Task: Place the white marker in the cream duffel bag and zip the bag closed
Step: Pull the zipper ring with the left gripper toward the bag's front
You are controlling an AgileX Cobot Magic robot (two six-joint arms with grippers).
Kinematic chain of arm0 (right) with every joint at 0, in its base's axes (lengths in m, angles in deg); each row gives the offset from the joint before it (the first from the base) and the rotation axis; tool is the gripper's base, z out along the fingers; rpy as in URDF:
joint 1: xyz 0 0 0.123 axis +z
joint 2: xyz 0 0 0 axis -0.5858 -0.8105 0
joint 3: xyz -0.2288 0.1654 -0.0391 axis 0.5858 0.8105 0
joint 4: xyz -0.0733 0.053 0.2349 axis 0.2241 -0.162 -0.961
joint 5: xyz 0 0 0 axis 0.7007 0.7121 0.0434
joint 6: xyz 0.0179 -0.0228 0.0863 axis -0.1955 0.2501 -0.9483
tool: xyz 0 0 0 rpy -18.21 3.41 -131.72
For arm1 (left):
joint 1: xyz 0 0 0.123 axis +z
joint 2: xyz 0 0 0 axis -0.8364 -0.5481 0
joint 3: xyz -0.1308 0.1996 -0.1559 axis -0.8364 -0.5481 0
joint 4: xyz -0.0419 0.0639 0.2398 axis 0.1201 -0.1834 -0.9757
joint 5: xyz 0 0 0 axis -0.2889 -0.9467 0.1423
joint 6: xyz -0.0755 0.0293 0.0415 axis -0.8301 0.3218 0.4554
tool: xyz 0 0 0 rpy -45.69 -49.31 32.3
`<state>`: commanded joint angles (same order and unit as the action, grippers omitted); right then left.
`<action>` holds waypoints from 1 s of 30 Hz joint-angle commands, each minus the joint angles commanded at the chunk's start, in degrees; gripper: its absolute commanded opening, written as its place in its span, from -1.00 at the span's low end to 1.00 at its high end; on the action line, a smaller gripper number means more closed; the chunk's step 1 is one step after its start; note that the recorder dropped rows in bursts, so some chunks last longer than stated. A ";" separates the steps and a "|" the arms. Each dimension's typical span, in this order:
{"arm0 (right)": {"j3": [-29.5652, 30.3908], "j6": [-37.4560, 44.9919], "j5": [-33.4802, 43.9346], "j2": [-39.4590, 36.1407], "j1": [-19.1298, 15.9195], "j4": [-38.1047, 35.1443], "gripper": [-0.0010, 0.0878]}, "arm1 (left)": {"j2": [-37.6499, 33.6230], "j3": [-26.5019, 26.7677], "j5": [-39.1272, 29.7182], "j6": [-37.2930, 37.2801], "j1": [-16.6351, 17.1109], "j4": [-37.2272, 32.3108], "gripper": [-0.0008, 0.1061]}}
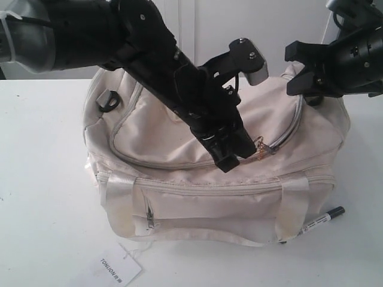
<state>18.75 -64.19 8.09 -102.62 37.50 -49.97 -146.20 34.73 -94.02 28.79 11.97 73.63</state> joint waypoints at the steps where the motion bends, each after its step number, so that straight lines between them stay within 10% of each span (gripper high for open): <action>1: 0.00 0.00 0.00 0.00 0.00 0.00 -0.98 | 0.00 0.00 -0.74 0.00 0.00 -0.51 -0.99; 30: 0.00 0.00 0.00 0.00 0.00 0.00 -0.98 | 0.00 0.00 -12.50 -8.01 0.00 -19.11 -0.99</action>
<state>18.75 -64.19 8.09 -102.62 37.50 -49.97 -146.20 34.73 -106.52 20.78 11.97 54.51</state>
